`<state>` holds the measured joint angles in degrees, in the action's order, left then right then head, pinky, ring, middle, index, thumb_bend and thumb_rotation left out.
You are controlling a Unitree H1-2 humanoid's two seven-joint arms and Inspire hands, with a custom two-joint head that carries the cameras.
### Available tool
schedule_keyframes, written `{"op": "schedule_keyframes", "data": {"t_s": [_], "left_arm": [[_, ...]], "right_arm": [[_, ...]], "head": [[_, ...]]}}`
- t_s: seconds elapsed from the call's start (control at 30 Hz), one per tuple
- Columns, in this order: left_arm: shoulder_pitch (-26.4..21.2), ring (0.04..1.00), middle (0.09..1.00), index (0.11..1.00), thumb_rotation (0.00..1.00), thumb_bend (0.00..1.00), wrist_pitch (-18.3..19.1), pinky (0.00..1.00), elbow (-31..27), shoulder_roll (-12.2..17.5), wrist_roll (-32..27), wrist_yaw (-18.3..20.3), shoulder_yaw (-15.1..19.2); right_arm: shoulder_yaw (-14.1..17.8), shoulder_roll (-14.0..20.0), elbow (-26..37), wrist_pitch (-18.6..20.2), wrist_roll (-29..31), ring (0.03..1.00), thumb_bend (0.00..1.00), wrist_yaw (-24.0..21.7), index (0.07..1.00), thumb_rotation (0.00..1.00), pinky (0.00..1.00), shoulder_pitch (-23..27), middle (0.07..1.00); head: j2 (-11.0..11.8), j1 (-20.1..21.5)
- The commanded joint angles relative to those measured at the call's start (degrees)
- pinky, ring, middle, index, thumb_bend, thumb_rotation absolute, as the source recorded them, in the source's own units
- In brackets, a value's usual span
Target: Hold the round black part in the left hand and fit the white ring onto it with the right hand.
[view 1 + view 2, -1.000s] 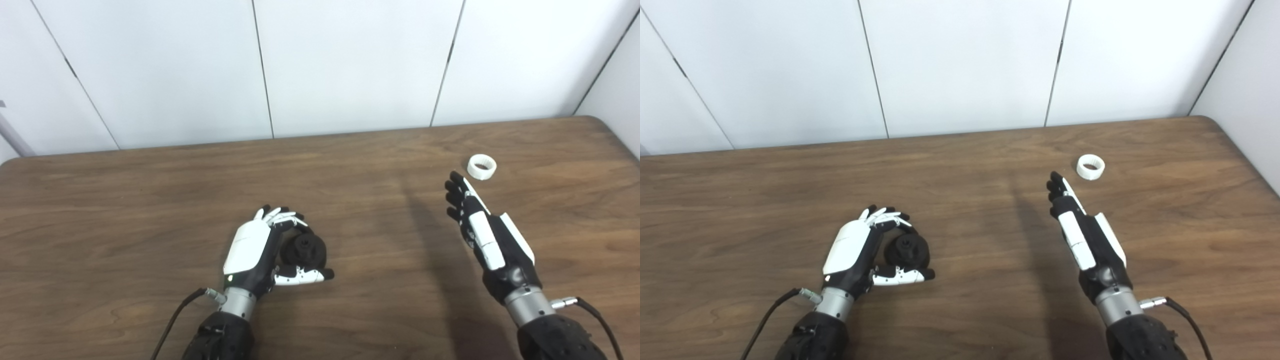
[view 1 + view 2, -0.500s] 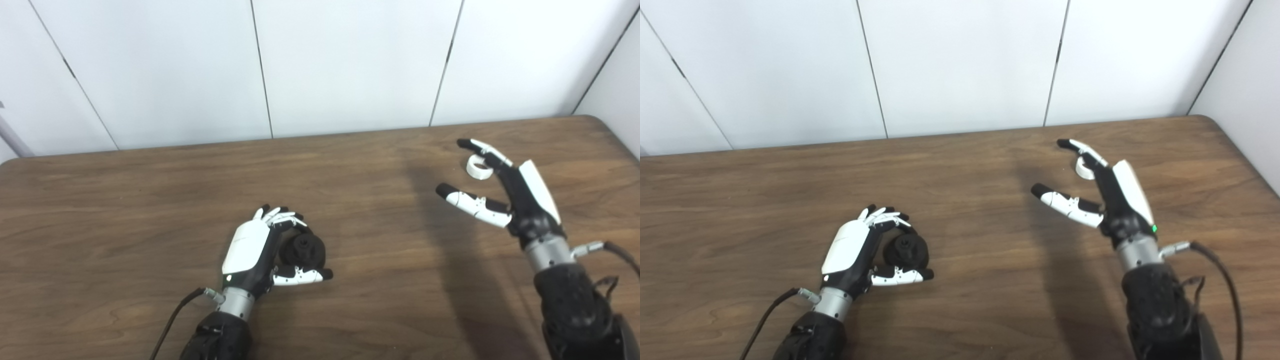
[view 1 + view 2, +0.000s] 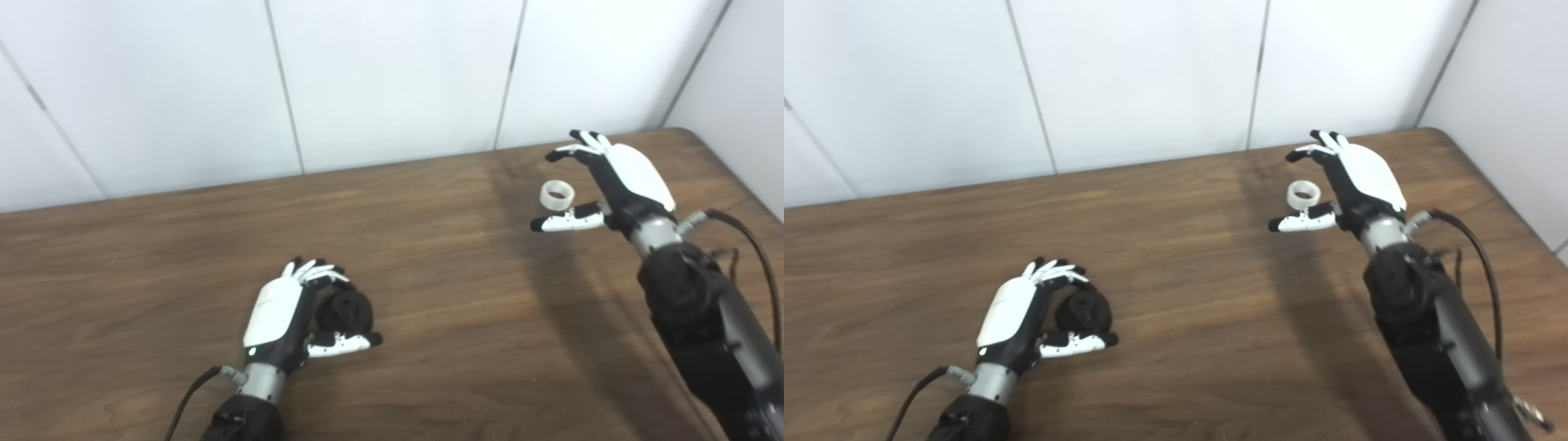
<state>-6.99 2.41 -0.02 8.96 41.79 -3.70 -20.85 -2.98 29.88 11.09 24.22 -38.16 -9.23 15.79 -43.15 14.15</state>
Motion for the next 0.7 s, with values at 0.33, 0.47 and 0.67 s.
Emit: {"op": "schedule_keyframes", "data": {"t_s": [0.33, 0.47, 0.67], "left_arm": [[1.0, 0.898, 0.789, 0.485, 0.05, 0.52, -0.7, 1.0, 1.0, 3.2, -0.2, 1.9, 1.1], [1.3, 0.897, 0.788, 0.485, 0.05, 0.52, -0.8, 1.0, 0.3, 3.5, -0.6, 2.1, 1.3], [1.6, 0.894, 0.785, 0.485, 0.05, 0.52, -1.6, 1.0, 0.0, 4.0, -1.1, 2.0, 1.6]], "right_arm": [[-3.3, 4.7, -12.3, 1.3, -2.7, 1.0, 0.8, -5.2, 0.752, 0.28, 1.0, 11.9, 0.963], [-4.0, 4.6, -16.3, 2.4, -2.8, 1.0, 0.8, -6.2, 0.747, 0.27, 0.99, 14.6, 0.957], [-3.6, 3.6, -20.5, 2.7, -2.8, 1.0, 0.8, -7.6, 0.737, 0.29, 0.97, 17.1, 0.944]], "head": [[0.0, 5.1], [-0.1, 5.6], [-0.1, 6.9]]}}
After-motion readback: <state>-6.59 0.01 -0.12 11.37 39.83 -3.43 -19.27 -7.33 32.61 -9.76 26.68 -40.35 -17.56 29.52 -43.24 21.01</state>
